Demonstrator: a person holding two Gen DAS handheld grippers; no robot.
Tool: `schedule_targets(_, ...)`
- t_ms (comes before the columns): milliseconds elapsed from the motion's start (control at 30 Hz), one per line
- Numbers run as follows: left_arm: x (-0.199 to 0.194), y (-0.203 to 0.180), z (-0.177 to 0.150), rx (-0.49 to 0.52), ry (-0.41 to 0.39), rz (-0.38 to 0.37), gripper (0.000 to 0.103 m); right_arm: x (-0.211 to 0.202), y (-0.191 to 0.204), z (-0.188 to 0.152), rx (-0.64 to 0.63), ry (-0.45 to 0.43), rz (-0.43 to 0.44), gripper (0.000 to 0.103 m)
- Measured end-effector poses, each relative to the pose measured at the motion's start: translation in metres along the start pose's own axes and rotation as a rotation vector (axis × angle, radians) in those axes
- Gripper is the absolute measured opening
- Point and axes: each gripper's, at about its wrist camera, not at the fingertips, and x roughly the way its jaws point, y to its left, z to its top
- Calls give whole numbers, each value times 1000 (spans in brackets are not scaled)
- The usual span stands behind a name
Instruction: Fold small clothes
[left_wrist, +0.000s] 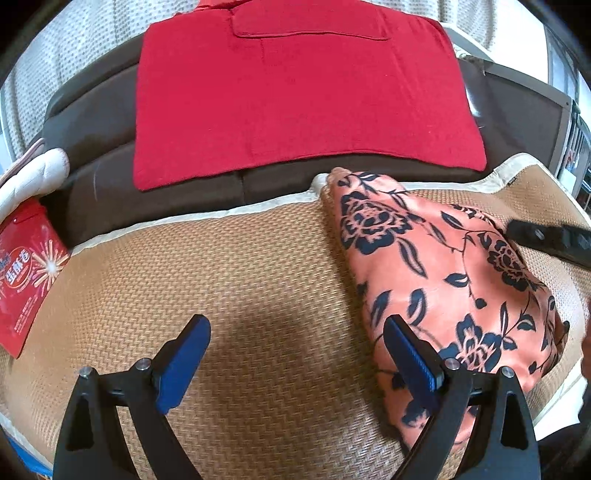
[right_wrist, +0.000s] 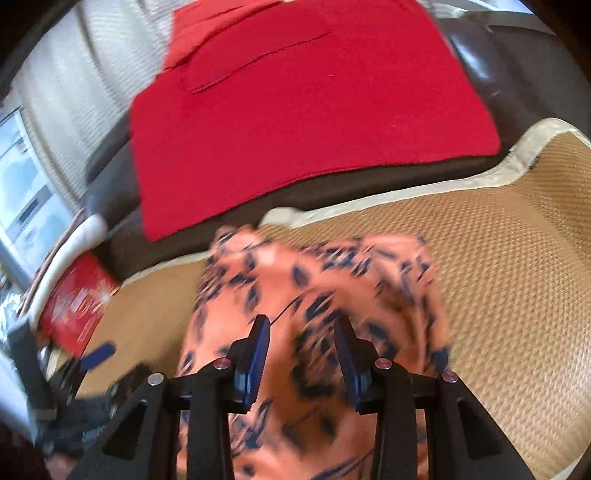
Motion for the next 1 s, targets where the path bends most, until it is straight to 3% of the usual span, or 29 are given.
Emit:
schedule_targets(167, 11, -17, 6, 10, 2, 5, 95, 26, -28, 30, 60, 0, -53, 40)
schedule_targets(300, 17, -28, 7, 18, 11, 0, 95, 70, -51, 28, 116, 118, -40, 41)
schedule_targets(567, 28, -41, 7, 25, 15, 1, 95, 66, -55, 31, 109, 100, -9, 40)
schedule_targets(833, 32, -43, 8, 22, 14, 1, 96, 17, -39, 24, 85, -7, 46, 42)
schedule_targets(900, 32, -45, 9, 25, 14, 4, 96, 27, -34, 21, 77, 32, 54, 42)
schedule_targets(967, 34, -46, 9, 27, 15, 4, 96, 49, -31, 14, 52, 102, 7, 42)
schedule_targets(1000, 34, -47, 10, 26, 16, 3, 96, 53, -28, 14, 30, 95, -7, 42)
